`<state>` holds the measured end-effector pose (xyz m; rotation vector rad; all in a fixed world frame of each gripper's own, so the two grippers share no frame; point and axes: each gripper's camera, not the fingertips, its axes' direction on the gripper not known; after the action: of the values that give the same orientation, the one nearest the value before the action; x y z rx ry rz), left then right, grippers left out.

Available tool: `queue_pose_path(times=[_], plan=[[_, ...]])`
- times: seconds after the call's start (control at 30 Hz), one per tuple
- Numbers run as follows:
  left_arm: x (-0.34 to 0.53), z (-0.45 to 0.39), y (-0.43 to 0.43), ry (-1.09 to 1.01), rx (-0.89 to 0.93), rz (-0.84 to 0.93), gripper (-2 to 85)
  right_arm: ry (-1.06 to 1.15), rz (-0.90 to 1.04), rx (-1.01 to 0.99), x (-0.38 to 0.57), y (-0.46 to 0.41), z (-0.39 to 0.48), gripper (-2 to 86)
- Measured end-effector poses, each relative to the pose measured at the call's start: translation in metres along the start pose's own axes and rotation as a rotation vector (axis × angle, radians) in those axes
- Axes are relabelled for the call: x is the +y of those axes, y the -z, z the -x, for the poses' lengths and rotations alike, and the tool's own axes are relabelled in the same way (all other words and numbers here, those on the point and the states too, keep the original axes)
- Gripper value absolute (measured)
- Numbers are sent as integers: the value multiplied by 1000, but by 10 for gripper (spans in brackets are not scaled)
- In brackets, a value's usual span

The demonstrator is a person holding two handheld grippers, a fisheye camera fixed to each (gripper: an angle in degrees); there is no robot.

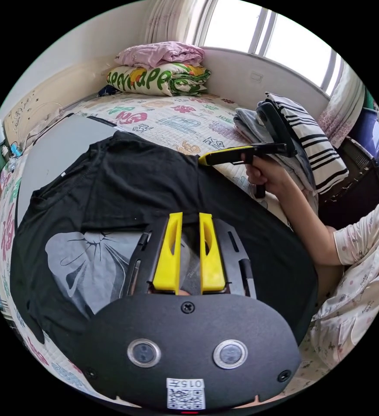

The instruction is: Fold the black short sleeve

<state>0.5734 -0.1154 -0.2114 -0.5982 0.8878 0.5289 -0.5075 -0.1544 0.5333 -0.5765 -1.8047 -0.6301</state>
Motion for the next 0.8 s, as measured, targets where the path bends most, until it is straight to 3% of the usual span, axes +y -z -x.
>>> queue_pose_path(times=[0.2, 0.3, 0.37, 0.43, 0.53, 0.63, 0.7, 0.8], plan=[[-38, 12, 68, 19, 32, -31, 74, -7, 5, -20, -16, -6, -38, 19], [-26, 56, 167, 139, 80, -236, 75, -62, -107, -317, -7, 14, -106, 44], [17, 120, 267, 350, 5, -372, 85, -192, -341, -568, 23, 34, -183, 48], [76, 173, 340, 564, -101, -460, 91, -263, -473, -619, 42, 37, -217, 50], [193, 248, 429, 911, -252, -540, 100, -270, -393, -460, 25, 17, -214, 63], [273, 312, 456, 1122, -172, -560, 114, -362, -314, -345, 12, -8, -227, 68], [288, 337, 456, 1143, -69, -580, 120, -376, -250, -287, -1, -24, -228, 71], [272, 357, 455, 1104, 9, -616, 128, -249, -168, -31, -43, -33, -159, 76]])
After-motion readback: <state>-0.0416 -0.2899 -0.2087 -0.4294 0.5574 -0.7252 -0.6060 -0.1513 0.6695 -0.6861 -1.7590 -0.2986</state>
